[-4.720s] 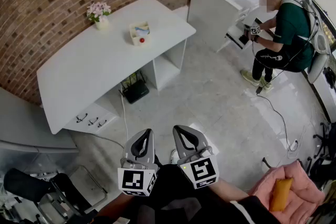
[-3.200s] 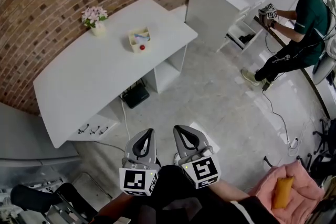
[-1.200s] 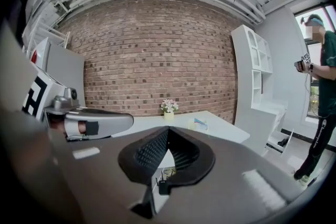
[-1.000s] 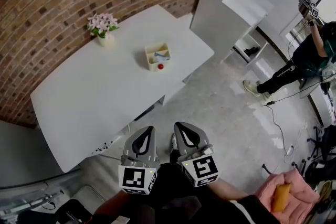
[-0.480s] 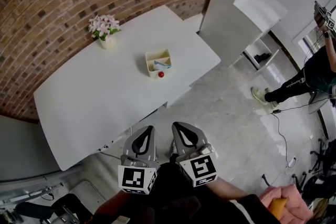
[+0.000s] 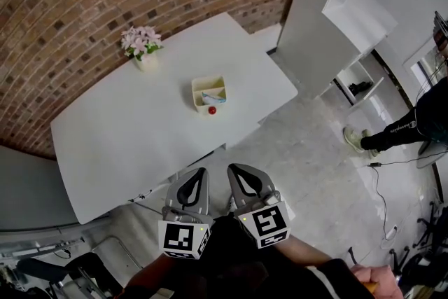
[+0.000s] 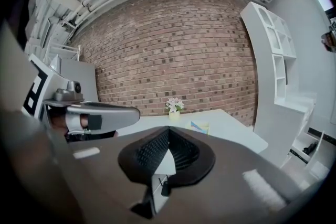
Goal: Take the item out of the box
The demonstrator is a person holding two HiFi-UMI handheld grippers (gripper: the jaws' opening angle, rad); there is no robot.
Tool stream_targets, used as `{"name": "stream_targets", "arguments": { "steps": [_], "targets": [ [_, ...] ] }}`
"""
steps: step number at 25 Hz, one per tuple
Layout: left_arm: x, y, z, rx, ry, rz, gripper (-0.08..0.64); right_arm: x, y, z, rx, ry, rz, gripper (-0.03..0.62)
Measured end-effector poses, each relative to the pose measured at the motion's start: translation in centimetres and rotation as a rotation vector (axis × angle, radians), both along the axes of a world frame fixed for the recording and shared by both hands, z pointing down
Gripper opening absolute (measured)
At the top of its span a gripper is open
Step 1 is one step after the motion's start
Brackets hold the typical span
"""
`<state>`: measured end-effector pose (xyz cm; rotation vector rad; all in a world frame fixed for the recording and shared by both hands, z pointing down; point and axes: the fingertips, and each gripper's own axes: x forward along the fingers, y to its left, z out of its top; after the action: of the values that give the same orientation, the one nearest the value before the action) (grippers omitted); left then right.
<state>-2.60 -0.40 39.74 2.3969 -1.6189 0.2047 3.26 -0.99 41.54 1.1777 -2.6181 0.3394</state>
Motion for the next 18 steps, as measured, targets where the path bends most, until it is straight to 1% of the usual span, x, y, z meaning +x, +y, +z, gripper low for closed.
{"name": "stream_targets", "arguments": {
  "steps": [5,9,14,18],
  "targets": [
    [1.5,-0.9,-0.4,0.005,-0.009,-0.027,0.005,1.5,-1.0,0.0,0.010,-0.005,-0.026,0.000],
    [2.5,-1.4,-0.3,0.012,-0.022,-0.031,0.005,2.6,-1.5,0.2,0.008,-0.009,-0.032,0.000],
    [2.7,-2.3,-0.4,0.004,-0.032,-0.036,0.005,3.1,-2.4,0.4,-0.003,-0.016,-0.028,0.000],
    [2.8,-3.6,0.4,-0.010,-0.021,-0.023,0.005,3.1,-3.4,0.7,-0.012,-0.011,-0.019,0.000]
  ]
}}
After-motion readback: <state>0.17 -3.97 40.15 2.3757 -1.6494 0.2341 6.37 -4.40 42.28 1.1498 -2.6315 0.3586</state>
